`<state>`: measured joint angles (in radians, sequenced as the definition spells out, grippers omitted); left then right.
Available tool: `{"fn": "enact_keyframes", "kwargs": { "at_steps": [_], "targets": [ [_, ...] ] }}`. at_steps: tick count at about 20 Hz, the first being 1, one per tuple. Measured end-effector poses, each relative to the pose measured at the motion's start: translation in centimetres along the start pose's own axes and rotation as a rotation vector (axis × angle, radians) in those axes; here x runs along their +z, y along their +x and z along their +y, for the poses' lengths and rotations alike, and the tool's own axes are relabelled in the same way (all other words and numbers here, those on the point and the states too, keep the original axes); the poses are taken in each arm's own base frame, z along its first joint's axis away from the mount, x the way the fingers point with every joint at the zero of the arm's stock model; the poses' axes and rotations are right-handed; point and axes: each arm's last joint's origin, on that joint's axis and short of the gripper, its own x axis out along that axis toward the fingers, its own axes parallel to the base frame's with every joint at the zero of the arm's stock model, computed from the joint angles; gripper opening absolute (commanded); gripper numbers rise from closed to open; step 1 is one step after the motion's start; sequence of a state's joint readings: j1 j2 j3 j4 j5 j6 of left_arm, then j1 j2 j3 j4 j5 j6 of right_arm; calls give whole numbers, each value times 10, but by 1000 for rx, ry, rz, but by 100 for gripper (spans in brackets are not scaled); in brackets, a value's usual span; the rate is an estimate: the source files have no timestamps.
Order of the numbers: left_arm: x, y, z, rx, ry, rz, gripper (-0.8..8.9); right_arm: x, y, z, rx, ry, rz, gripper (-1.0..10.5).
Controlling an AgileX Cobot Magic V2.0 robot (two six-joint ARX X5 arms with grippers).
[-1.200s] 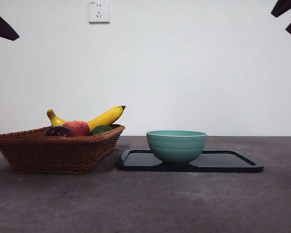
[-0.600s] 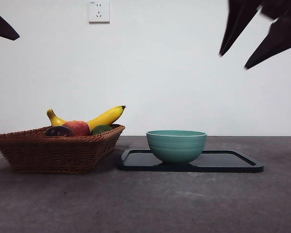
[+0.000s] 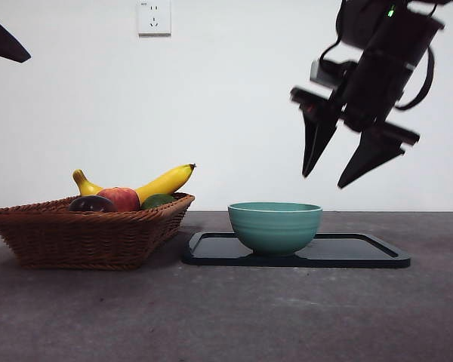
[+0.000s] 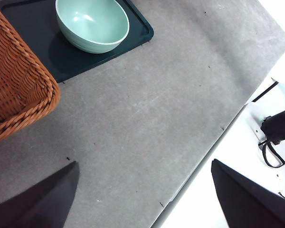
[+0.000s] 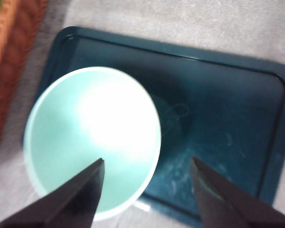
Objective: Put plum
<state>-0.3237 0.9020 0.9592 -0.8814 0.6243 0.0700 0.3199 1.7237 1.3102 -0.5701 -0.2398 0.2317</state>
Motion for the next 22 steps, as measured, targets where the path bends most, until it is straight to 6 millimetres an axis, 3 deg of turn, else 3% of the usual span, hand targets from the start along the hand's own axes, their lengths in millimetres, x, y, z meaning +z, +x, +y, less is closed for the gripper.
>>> {"fn": "enact_keyframes", "kwargs": {
  "at_steps": [7,10,15,20,22],
  "targets": [
    [0,0,0,0,0,-1,436,-3,41,-6,-10,1,47,282],
    [0,0,0,0,1,-1,436,-6,53,-8,-37,-2,60,173],
    [0,0,0,0,1,-1,436,-3,54,-7,-40,-10,27,12],
    [0,0,0,0,0,1,436,0,53,-6,-43,-13,12,12],
    [0,0,0,0,-1,1,436,2,44,-4,-37,-18,-12,12]
  ]
}}
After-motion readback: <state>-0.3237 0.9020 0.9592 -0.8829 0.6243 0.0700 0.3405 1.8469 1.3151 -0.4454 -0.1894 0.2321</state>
